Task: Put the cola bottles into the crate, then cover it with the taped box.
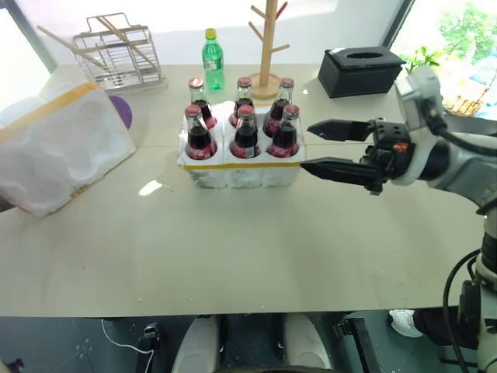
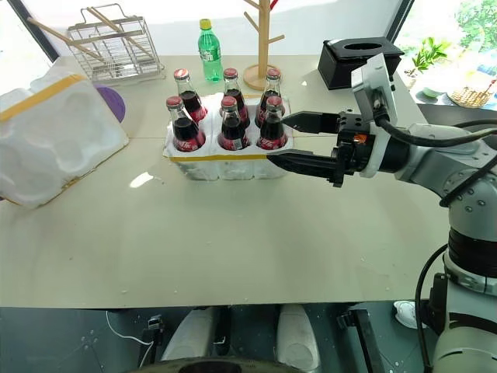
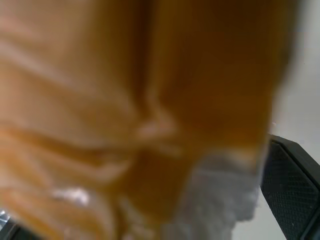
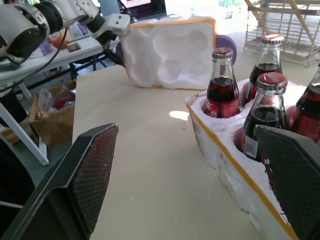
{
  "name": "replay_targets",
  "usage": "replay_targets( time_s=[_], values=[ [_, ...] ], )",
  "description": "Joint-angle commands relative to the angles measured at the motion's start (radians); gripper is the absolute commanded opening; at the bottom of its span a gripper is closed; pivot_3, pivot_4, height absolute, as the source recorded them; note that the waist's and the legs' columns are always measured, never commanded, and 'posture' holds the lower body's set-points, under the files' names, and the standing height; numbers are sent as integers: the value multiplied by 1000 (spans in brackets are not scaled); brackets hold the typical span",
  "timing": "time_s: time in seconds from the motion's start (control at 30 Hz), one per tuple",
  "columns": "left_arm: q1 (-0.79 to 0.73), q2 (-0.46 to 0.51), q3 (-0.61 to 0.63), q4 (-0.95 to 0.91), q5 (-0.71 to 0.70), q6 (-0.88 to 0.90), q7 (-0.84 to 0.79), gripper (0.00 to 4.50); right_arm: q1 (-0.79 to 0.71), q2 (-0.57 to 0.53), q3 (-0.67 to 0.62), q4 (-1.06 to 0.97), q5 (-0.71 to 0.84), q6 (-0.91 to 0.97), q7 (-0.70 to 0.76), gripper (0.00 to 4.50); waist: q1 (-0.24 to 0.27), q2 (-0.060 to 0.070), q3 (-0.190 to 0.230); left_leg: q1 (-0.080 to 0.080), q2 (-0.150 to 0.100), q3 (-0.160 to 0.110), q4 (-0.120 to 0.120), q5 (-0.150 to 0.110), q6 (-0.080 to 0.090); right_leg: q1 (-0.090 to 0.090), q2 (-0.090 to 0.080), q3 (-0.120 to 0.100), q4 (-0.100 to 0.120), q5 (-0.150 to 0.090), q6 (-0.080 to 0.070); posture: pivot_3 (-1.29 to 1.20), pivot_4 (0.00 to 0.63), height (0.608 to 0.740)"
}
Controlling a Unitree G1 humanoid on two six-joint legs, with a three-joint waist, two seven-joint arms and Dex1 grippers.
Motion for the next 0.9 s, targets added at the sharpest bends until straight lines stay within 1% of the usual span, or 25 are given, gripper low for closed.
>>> replay_targets(
  time_s=[0.03, 0.1, 0.17, 0.33, 0.47, 0.57, 0.63, 0.67, 0.73, 0.8, 0.83, 0.9],
  values=[
    [-57, 9, -17, 7, 19, 71, -102, 4500, 4, -20, -50, -39, 40, -3, -20, 4453, 0, -1, 0, 0, 0, 0, 1, 0, 0, 0, 0, 0, 1, 0, 0, 0, 150, 740],
    [-102, 3, -22, 6, 20, 114, -165, 4500, 19, -22, -48, -56, 42, -9, -28, 4453, -1, -1, 0, 0, 0, 0, 4, -1, 2, 0, 0, 0, 3, 0, 0, 0, 150, 740],
    [-127, -4, -24, 7, 21, 137, -173, 4500, 28, -20, -46, -65, 46, -12, -39, 4453, 0, -1, 0, -1, 0, 0, 10, -3, 5, 1, 0, 0, 5, 0, 0, 0, 150, 740],
    [-123, -20, -16, 12, 19, 122, -77, 4500, 41, -12, -49, -81, 67, -14, -71, 4453, -1, -2, 0, -2, 1, 0, 13, -3, 6, 1, -1, 0, 5, 0, 0, 0, 150, 740],
    [-119, -22, -7, 16, 7, 130, -77, 4500, 37, -19, -47, -93, 79, -15, -84, 4453, -1, -2, 1, -2, 1, 0, 13, -4, 6, 1, -1, 0, 6, 0, 1, 0, 150, 740],
    [-116, -19, -7, 17, 5, 132, -92, 3782, 28, -33, -49, -96, 94, -13, -73, 4500, 0, -2, 1, -2, 1, 0, 13, -4, 6, 1, -2, 0, 6, 0, 1, 0, 150, 740],
    [-114, -18, -7, 17, 4, 135, -105, 2768, 23, -40, -47, -95, 95, -15, -70, 4500, 0, -2, 1, -2, 1, 0, 13, -4, 6, 1, -2, 0, 6, 0, 1, 0, 150, 740],
    [-114, -17, -8, 16, 4, 138, -111, 2334, 18, -42, -43, -91, 92, -18, -72, 4500, 0, -2, 1, -2, 1, 0, 13, -4, 6, 1, -2, 0, 6, 0, 1, 0, 150, 740],
    [-115, -16, -8, 16, 5, 142, -120, 1267, 10, -41, -34, -85, 86, -22, -76, 4500, 0, -2, 1, -2, 1, 0, 13, -4, 6, 1, -2, 0, 6, 0, 1, 0, 150, 740],
    [-110, -14, -9, 15, 4, 145, -140, 406, 8, -35, -27, -82, 79, -27, -78, 4500, -1, -2, 1, -2, 1, 0, 13, -4, 6, 1, -2, 0, 6, 0, 1, 0, 150, 740],
    [-105, -13, -8, 13, 2, 141, -148, 290, 9, -33, -23, -82, 76, -30, -79, 4500, -1, -2, 1, -2, 1, 0, 13, -4, 6, 1, -2, 0, 6, 0, 1, 0, 150, 740],
    [-92, -14, -7, 10, 2, 125, -133, 283, 20, -38, -16, -85, 66, -35, -70, 4500, -1, -2, 1, -2, 1, 0, 13, -4, 6, 1, -2, 0, 6, 0, 1, 0, 150, 740]
  ],
)
